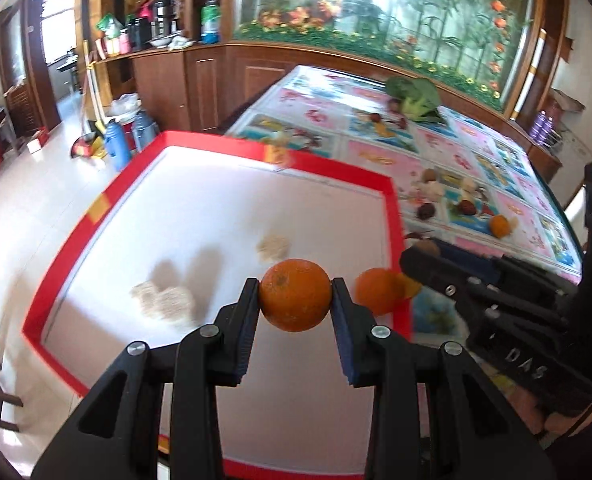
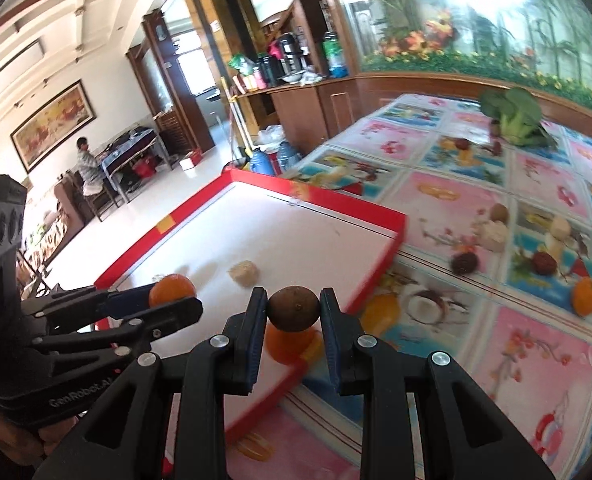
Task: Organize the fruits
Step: 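Carry kiwi and orange over the tray, open the right gripper to drop kiwi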
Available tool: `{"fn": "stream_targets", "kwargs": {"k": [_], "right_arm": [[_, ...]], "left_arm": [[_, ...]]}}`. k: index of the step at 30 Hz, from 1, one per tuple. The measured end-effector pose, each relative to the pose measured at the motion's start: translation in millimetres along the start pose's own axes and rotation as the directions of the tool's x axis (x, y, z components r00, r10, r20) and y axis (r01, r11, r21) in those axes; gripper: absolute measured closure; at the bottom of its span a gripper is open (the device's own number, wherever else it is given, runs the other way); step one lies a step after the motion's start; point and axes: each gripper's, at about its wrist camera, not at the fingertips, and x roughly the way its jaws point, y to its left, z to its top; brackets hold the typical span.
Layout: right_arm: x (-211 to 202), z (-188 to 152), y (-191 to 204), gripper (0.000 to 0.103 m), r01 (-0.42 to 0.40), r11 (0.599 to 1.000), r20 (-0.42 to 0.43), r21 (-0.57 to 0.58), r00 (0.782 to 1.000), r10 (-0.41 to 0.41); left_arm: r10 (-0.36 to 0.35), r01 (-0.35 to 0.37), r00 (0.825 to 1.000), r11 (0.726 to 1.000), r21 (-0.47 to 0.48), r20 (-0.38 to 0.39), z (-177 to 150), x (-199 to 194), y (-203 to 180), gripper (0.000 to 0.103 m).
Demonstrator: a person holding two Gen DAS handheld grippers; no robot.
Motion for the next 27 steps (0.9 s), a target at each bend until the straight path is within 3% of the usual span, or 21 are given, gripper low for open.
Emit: {"fn": "stream_targets", "kwargs": {"k": [12,27], "right_arm": [[31,-11,28,0.078,-0.043,0.996,-0.061,-0.074,0.997,0.038],[34,-13,27,0.077,-0.14,0.99,-0.064,-0.027,0.988,0.138]], "left_arm": [[0.13,-0.129,0.991,0.991,-0.042,0.035,-5,-5,39,0.066],[0.184,-0.184,0.982,0.983,-0.018,0.043,-1,2,39,0.065]]}}
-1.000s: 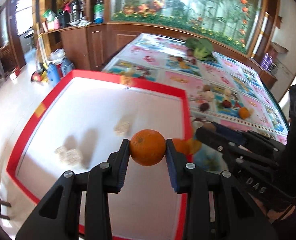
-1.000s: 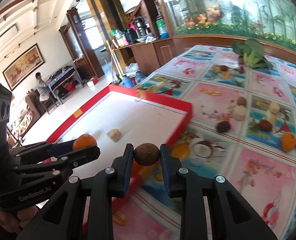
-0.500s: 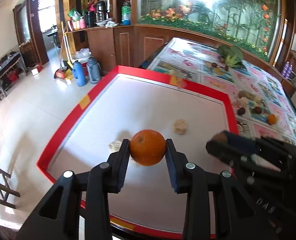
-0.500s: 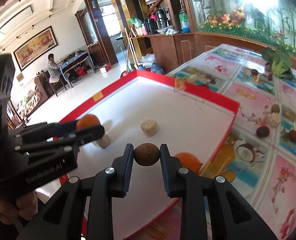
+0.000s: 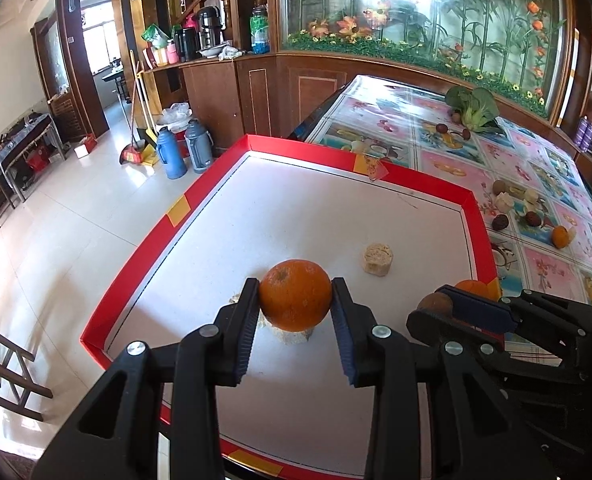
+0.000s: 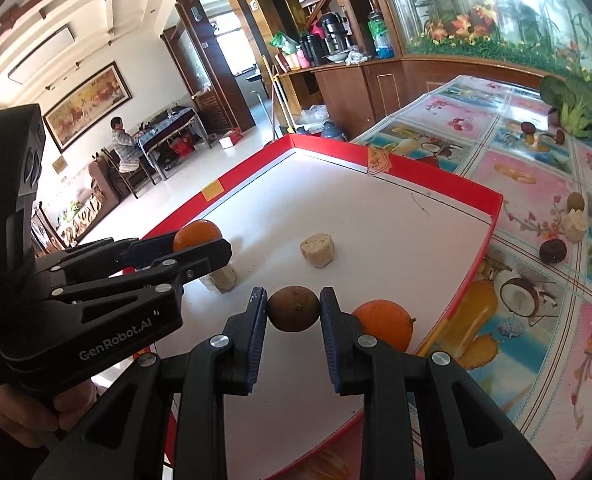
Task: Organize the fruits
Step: 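Carry kiwi and orange over the tray, open the right gripper to drop kiwi, then move both open grippers back over the food on the table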
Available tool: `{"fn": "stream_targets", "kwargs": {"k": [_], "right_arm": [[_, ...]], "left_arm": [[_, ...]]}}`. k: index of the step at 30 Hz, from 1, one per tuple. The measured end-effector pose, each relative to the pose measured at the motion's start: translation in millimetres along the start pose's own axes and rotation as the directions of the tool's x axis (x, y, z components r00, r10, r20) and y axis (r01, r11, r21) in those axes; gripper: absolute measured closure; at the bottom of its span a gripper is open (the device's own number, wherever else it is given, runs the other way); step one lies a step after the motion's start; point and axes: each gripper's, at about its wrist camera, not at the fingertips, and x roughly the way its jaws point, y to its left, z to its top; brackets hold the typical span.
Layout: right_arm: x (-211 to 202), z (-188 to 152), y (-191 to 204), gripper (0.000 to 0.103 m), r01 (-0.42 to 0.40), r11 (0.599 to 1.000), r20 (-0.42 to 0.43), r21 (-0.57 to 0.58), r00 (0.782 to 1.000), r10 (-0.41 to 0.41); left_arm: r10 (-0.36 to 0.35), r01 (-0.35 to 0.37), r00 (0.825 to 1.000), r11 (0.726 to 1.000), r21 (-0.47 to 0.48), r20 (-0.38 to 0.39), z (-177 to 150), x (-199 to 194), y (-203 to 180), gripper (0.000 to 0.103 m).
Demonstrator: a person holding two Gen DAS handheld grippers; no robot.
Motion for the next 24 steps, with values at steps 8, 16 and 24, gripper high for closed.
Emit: {"fn": "stream_targets", "kwargs": {"k": [8,16,24], "right_arm": [[-10,4,-11,0.069,0.021,0.999,0.041,0.036,0.999,-0.022],[-20,5,-15,0.065,0.028,0.998,0.071,0.049,0.997,-0.032],[-36,9,-34,0.048,0.073,0.991,0.125,0.116,0.988,-0.088]], "left_arm": [[0.03,-0.03,1.0,0.999,0.018,-0.003,2,0,-8,0.064],[0.058,-0.059,0.998,0.998,0.034,0.018,5,-5,-18,0.037],[0.066,-0.066,0.998,0.997,0.044,0.004,6,-2,-25,0.031]]}}
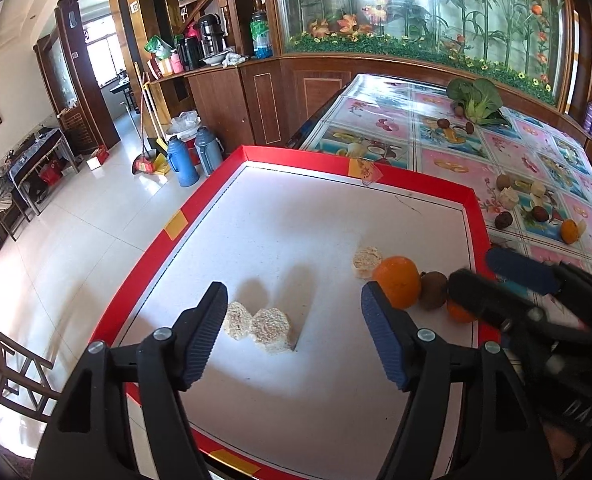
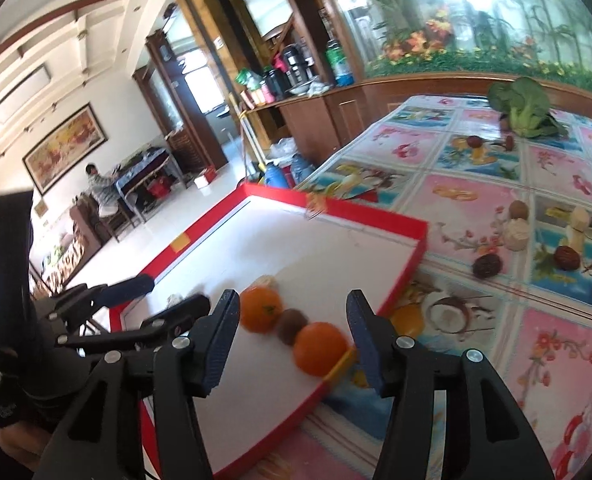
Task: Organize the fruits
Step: 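Move both open grippers back over the food on the table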
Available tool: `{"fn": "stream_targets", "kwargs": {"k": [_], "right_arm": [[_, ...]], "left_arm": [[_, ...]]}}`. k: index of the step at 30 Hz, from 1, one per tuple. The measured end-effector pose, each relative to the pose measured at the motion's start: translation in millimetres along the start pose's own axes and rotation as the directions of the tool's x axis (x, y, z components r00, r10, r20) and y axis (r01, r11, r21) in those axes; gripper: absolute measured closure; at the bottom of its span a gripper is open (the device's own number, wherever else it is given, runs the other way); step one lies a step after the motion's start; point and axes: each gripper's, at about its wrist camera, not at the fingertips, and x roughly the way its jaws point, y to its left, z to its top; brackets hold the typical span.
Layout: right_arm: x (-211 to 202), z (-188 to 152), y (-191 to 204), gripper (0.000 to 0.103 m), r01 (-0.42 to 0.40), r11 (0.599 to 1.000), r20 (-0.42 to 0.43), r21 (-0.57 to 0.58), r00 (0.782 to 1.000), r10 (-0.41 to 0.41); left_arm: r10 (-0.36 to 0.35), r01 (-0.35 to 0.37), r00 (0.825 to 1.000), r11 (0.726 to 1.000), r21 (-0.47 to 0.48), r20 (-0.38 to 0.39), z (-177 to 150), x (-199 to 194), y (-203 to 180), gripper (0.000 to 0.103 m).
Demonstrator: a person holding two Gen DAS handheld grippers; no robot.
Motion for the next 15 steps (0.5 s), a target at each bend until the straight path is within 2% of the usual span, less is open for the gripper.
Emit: {"fn": "stream_targets", "kwargs": {"k": [8,15], "right_arm": [[-19,13,-47,0.047,0.061,0.99,0.043,0.13,0.997,-0.067],[-50,20,-97,0.047,0.134,0.961,0.089,0.242,0.983,-0.16]], "left_arm": [[-0.011,0.011,1.0,0.999,0.033,0.0,4,-1,-16,0.03],[-0.03,0.029,0.999,0.995,0.091,0.017,10,-7,-42,0.029]]}}
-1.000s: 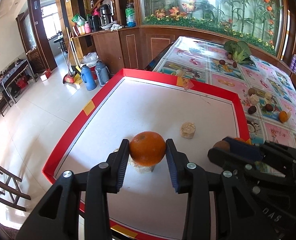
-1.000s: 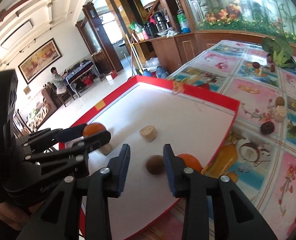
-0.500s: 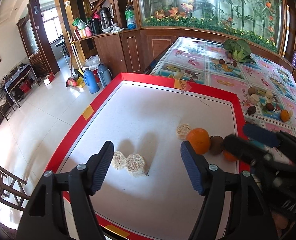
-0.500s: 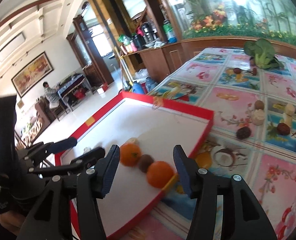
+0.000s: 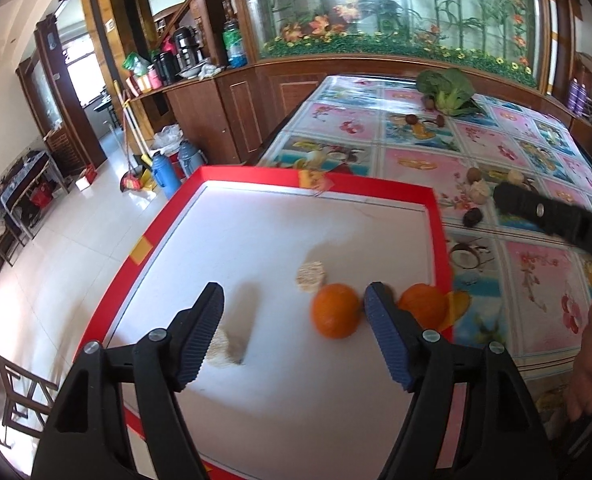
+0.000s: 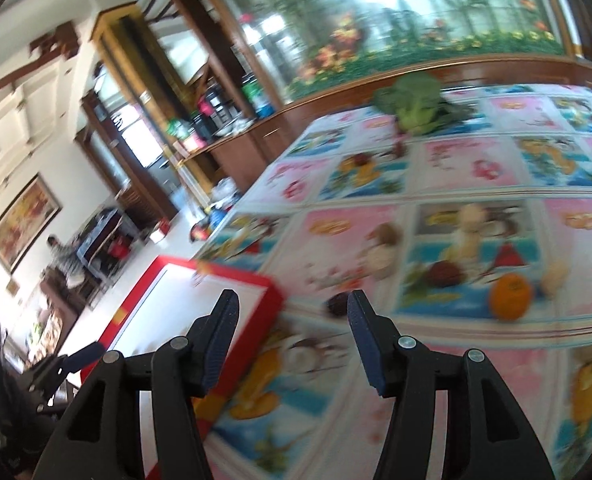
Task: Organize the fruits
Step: 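Move both open grippers back over the food on the table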
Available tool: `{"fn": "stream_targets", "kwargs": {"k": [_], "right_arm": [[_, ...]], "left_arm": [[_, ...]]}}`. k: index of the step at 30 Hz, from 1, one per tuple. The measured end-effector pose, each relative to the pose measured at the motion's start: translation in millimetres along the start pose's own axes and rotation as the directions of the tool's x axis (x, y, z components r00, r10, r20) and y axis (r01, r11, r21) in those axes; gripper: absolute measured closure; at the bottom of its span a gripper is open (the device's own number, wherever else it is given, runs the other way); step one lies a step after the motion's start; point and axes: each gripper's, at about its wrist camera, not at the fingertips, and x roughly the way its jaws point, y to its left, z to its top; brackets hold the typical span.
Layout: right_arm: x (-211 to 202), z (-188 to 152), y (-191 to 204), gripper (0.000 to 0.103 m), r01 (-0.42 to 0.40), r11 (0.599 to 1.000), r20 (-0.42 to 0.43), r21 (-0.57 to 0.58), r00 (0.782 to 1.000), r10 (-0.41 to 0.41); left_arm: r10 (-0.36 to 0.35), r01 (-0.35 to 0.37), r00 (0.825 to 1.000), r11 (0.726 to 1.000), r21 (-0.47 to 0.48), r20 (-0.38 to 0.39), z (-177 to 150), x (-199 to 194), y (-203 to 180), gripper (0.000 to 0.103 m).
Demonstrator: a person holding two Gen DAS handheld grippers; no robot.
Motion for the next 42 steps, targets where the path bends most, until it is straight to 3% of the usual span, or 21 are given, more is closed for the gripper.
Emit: {"fn": "stream_targets", "kwargs": {"k": [8,18,31,42], "right_arm": [[-32,20,-61,0.046,0.127,0.989,0.054,0.077,0.99,-0.131],[-72,27,-121,0.046,0.264,0.961,0.074,0.084,0.96,-0.27],[-81,24,-139,0.046,0.269,0.963,0.036,0.015,0.962,-0.27],[-57,20,-135,0.047,0.277,0.961,-0.034,-0.023,0.96,-0.278]], "left_arm": [[-0.055,0.053,0.998,0.994,0.093,0.019,12,-8,-44,0.027],[-0.16,0.15,0.987,0.964,0.221,0.029,27,-17,-112,0.026],[-0.23,0.216,0.973,0.931,0.293,0.014,46,-5,-179,0.026],[-0.261,0.252,0.965,0.914,0.319,-0.016,44,6,-196,0.026]]}}
